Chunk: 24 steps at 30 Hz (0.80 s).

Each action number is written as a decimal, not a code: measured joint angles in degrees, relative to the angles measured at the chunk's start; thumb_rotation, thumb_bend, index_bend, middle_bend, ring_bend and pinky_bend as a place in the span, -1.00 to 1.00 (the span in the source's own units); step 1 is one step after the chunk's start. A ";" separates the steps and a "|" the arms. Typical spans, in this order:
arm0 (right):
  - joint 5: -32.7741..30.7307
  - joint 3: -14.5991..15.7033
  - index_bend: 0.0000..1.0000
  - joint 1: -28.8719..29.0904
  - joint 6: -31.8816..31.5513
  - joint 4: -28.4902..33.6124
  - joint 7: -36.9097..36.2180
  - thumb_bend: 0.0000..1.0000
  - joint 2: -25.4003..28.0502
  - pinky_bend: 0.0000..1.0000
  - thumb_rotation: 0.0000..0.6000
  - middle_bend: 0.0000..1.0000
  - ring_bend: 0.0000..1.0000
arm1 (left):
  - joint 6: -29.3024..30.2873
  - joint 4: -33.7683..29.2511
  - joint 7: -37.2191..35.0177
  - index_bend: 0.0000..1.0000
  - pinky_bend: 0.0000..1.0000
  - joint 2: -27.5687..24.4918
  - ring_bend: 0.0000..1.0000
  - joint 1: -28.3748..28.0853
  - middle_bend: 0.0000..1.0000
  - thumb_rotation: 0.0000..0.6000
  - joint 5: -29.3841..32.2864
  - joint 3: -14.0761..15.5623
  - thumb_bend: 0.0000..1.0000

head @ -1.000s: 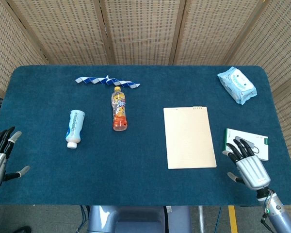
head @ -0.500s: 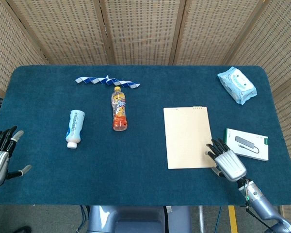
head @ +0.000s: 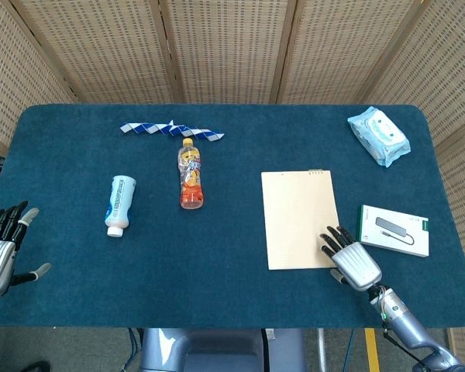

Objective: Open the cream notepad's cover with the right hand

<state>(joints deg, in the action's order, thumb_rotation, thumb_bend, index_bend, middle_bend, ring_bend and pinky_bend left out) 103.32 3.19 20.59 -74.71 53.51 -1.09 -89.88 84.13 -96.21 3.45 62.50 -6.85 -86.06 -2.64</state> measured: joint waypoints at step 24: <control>-3.09 0.58 -0.37 1.95 2.12 -2.59 3.79 -0.23 -2.74 -0.70 1.00 -0.62 -0.80 | -0.13 0.10 -1.03 -1.00 -1.00 -0.36 -1.00 -0.06 -1.00 1.00 0.45 -0.23 -1.00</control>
<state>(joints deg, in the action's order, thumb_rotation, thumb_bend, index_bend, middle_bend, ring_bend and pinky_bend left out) 100.23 3.77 22.54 -72.59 50.92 2.70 -92.62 84.01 -96.11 2.42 62.13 -6.91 -85.61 -2.87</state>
